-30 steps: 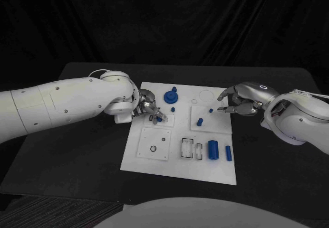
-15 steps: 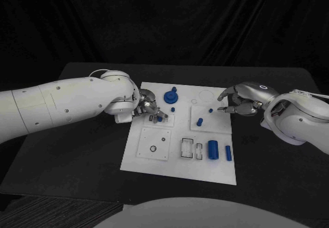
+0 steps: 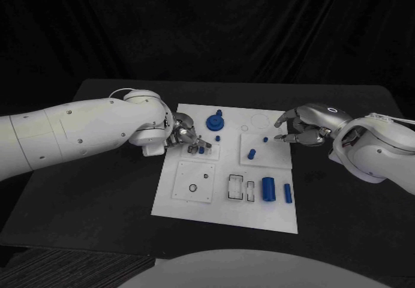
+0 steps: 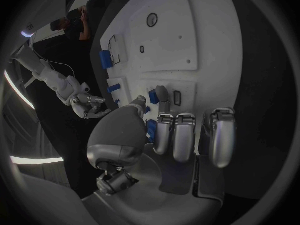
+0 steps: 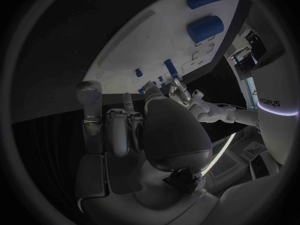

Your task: Assemble the parts on the task board

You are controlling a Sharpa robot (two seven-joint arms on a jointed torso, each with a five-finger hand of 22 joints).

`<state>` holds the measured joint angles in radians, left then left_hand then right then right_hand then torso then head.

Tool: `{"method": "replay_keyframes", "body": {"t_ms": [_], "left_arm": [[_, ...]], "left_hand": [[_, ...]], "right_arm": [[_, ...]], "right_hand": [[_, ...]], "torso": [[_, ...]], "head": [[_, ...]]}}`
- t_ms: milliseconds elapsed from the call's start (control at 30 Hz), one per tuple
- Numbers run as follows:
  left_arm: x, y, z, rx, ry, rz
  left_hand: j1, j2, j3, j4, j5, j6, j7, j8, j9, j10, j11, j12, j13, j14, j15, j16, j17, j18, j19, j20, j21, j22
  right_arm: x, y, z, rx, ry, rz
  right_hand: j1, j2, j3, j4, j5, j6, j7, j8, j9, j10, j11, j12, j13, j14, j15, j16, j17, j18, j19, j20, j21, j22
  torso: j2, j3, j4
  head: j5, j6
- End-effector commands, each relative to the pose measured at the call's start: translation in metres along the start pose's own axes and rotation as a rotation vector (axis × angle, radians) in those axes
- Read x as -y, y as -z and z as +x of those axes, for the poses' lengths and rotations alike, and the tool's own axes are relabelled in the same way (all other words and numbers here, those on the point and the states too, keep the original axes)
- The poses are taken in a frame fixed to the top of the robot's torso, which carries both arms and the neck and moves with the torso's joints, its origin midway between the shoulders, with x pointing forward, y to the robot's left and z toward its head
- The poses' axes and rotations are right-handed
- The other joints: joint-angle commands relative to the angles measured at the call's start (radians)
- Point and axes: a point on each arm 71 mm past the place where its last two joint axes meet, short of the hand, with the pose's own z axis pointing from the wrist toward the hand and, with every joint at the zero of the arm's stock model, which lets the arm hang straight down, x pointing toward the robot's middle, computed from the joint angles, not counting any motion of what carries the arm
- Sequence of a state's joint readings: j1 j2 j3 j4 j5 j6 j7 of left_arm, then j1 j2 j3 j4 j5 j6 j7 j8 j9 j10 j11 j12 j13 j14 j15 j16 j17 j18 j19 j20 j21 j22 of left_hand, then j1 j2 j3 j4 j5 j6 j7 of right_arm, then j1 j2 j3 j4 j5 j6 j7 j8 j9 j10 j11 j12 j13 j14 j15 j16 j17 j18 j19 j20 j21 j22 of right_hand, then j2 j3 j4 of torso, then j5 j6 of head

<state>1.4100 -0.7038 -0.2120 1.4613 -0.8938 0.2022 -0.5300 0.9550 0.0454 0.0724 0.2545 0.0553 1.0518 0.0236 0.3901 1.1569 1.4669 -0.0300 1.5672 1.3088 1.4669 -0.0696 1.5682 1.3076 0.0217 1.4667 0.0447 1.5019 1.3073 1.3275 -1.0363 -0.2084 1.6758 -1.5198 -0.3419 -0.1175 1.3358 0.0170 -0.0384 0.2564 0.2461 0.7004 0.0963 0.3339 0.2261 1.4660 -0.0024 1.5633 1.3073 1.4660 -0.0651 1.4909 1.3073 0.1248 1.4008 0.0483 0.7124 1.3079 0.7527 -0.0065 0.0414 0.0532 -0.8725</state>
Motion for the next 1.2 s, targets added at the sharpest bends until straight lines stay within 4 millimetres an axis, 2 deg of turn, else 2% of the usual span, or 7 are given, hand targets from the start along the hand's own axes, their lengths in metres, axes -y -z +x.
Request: {"method": "replay_keyframes", "body": {"t_ms": [33, 200, 533, 667, 800, 867, 1200], "left_arm": [[-0.001, 0.003, -0.001, 0.040, 0.020, 0.015], [-0.003, 0.016, -0.014, 0.122, -0.003, 0.032], [-0.004, 0.031, -0.036, 0.215, 0.000, 0.071], [-0.006, 0.031, -0.042, 0.218, -0.004, 0.072], [-0.009, 0.028, -0.047, 0.214, -0.008, 0.058], [-0.011, 0.026, -0.050, 0.216, -0.007, 0.047], [-0.026, 0.019, -0.068, 0.253, 0.016, 0.002]], "left_hand": [[-0.001, -0.010, -0.011, 0.001, -0.006, -0.009, 0.000, 0.010, 0.014, 0.104, -0.006, 0.004, 0.262, 0.104, -0.010, 0.003, 0.263, 0.001, 0.047, -0.010, -0.003, 0.212], [0.001, -0.013, -0.026, 0.009, -0.006, -0.008, -0.004, 0.025, 0.034, 0.104, -0.009, 0.004, 0.262, 0.104, -0.013, 0.003, 0.263, 0.000, 0.052, -0.013, 0.002, 0.217], [0.027, -0.008, -0.038, 0.012, -0.005, 0.018, -0.016, 0.047, 0.055, 0.104, -0.020, 0.004, 0.262, 0.104, -0.021, 0.003, 0.263, -0.005, 0.066, -0.020, 0.018, 0.228], [0.042, -0.004, -0.040, 0.011, -0.005, 0.021, -0.018, 0.032, 0.043, 0.104, -0.022, 0.004, 0.262, 0.104, -0.024, 0.003, 0.263, -0.005, 0.066, -0.023, 0.018, 0.229], [0.058, 0.001, -0.048, 0.015, -0.004, 0.026, -0.017, -0.003, 0.012, 0.104, -0.022, 0.004, 0.262, 0.104, -0.025, 0.003, 0.263, -0.005, 0.066, -0.026, 0.017, 0.229], [0.063, 0.004, -0.049, 0.015, -0.004, 0.029, -0.016, -0.013, 0.002, 0.104, -0.022, 0.004, 0.262, 0.104, -0.025, 0.003, 0.263, -0.005, 0.066, -0.026, 0.017, 0.229], [0.076, 0.006, -0.049, 0.010, -0.003, 0.032, -0.016, -0.024, -0.008, 0.104, -0.021, 0.004, 0.262, 0.104, -0.024, 0.003, 0.263, -0.005, 0.066, -0.025, 0.017, 0.230]], "right_arm": [[0.002, 0.001, -0.001, 0.017, -0.002, 0.017], [0.003, 0.002, -0.001, 0.020, -0.002, 0.020], [0.004, 0.003, -0.001, 0.017, -0.001, 0.025], [0.005, 0.002, -0.001, 0.014, 0.000, 0.025], [0.005, 0.002, 0.000, 0.009, 0.001, 0.025], [0.005, 0.002, 0.000, 0.008, 0.001, 0.025], [0.005, 0.001, 0.000, 0.002, 0.002, 0.024]], "right_hand": [[0.007, 0.001, 0.000, -0.005, 0.005, 0.006, 0.002, -0.006, -0.001, 0.086, 0.005, -0.005, 0.240, 0.078, 0.004, -0.006, 0.178, 0.009, -0.009, 0.000, -0.006, 0.066], [0.007, 0.001, -0.001, -0.005, 0.004, 0.006, 0.002, -0.006, -0.001, 0.086, 0.005, -0.005, 0.240, 0.078, 0.004, -0.007, 0.178, 0.009, -0.009, 0.000, -0.007, 0.066], [0.005, 0.000, -0.002, -0.003, 0.004, 0.007, 0.002, -0.007, -0.002, 0.085, 0.005, -0.006, 0.239, 0.078, 0.004, -0.007, 0.178, 0.009, -0.009, 0.000, -0.008, 0.066], [0.004, 0.000, -0.003, -0.003, 0.004, 0.007, 0.002, -0.007, -0.002, 0.085, 0.005, -0.005, 0.239, 0.078, 0.004, -0.007, 0.178, 0.009, -0.009, 0.000, -0.007, 0.066], [0.004, 0.000, -0.003, -0.003, 0.004, 0.007, 0.002, -0.007, -0.002, 0.085, 0.005, -0.005, 0.240, 0.078, 0.004, -0.007, 0.178, 0.009, -0.009, 0.000, -0.007, 0.066], [0.004, 0.000, -0.003, -0.003, 0.004, 0.007, 0.002, -0.007, -0.002, 0.085, 0.005, -0.005, 0.240, 0.078, 0.004, -0.007, 0.178, 0.009, -0.009, 0.000, -0.007, 0.066], [0.003, 0.001, -0.003, -0.002, 0.004, 0.007, 0.002, -0.007, -0.002, 0.085, 0.005, -0.006, 0.239, 0.078, 0.004, -0.007, 0.177, 0.009, -0.009, 0.000, -0.008, 0.066]], "torso": [[0.000, -0.0002, 0.0001], [0.000, -0.0003, 0.0001], [0.000, 0.0006, 0.0014], [0.001, 0.0010, 0.0005], [0.001, -0.0003, 0.0017], [0.001, 0.0012, 0.0016], [0.001, -0.0010, -0.0002]], "head": [[-0.003, 0.000], [0.000, 0.000], [-0.004, 0.000], [-0.005, 0.000], [-0.005, 0.000], [-0.005, 0.000], [-0.003, 0.000]]}}
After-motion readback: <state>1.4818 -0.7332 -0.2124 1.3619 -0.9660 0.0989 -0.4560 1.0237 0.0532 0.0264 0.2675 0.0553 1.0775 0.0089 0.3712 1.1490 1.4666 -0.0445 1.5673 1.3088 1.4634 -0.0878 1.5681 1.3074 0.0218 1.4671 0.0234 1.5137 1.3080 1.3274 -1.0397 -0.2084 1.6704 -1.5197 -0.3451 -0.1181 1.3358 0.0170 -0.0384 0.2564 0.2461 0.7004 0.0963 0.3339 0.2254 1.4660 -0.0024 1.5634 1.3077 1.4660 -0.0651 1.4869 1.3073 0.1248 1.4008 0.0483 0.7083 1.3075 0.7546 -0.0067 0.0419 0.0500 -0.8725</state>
